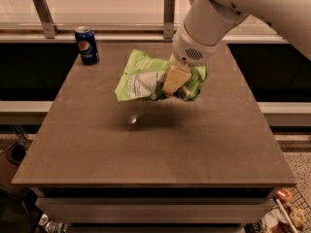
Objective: Move green rice chip bag near pepsi can
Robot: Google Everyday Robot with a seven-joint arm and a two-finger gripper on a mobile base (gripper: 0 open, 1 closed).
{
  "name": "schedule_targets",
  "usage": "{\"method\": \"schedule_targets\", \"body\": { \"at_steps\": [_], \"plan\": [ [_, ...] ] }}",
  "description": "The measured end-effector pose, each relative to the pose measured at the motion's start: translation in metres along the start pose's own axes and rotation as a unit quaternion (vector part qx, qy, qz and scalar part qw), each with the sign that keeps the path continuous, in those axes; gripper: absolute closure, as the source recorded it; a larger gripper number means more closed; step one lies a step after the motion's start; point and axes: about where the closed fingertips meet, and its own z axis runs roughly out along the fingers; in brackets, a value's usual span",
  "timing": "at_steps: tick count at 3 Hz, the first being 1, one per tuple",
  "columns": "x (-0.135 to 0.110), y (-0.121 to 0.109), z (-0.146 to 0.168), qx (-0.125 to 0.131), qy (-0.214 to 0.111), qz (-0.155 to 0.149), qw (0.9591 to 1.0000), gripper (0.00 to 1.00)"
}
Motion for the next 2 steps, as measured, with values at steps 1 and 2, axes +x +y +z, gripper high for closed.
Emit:
{"method": "schedule_targets", "body": {
  "at_steps": [1,2],
  "plan": [
    [-0.009,-0.04,-0.006,0.028,0.005,-0.013,0.9995,1.0],
    [-0.026,-0.084,-0.007,0.068,0.008,-0.028,0.9972,1.0]
  ]
}}
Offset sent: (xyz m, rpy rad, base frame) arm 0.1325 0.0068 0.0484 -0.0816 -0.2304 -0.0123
